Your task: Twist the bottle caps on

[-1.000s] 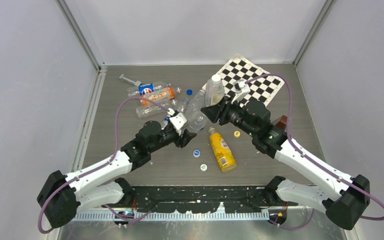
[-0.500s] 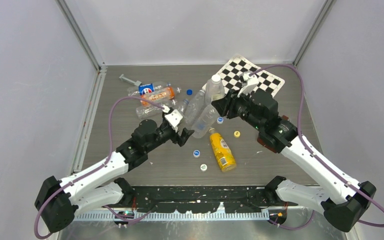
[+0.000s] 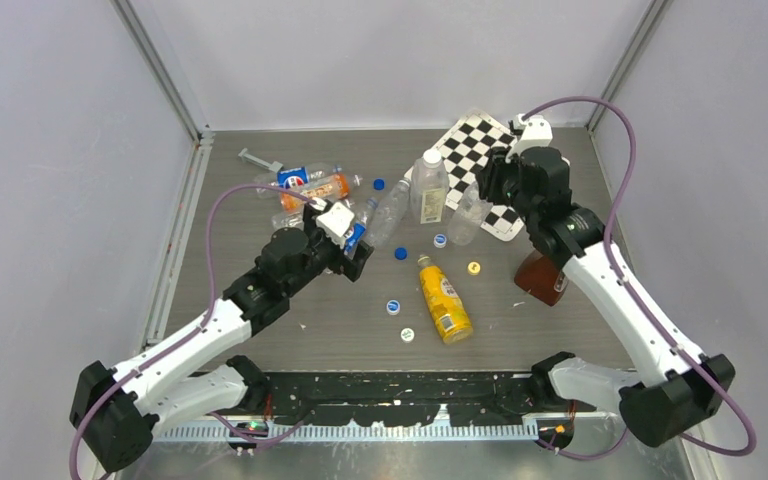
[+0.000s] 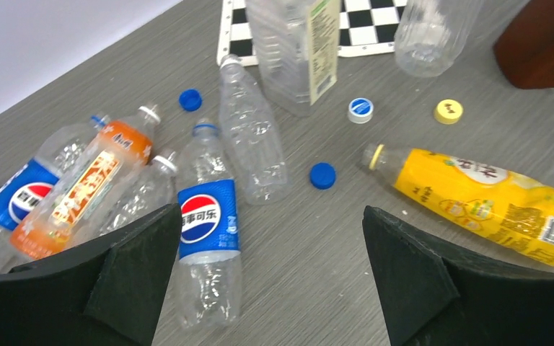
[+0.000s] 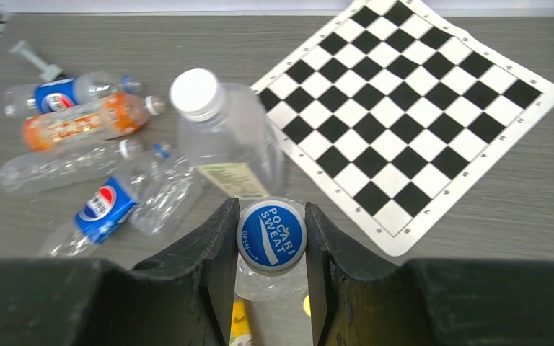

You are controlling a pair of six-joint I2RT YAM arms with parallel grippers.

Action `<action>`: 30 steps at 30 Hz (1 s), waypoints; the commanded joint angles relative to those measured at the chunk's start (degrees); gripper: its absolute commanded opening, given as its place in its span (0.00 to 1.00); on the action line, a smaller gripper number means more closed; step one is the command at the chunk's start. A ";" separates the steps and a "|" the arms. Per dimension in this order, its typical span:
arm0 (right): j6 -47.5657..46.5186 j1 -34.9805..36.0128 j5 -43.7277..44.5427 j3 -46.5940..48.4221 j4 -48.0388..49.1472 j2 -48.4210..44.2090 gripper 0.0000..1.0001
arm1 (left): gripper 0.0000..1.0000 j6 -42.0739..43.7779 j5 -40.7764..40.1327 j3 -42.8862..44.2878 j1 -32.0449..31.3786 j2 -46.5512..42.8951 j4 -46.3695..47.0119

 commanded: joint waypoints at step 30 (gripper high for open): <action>-9.40 -3.18 -3.45 -10.81 28.90 16.03 0.39 | 1.00 1.39 -6.77 1.20 2.53 0.20 -0.67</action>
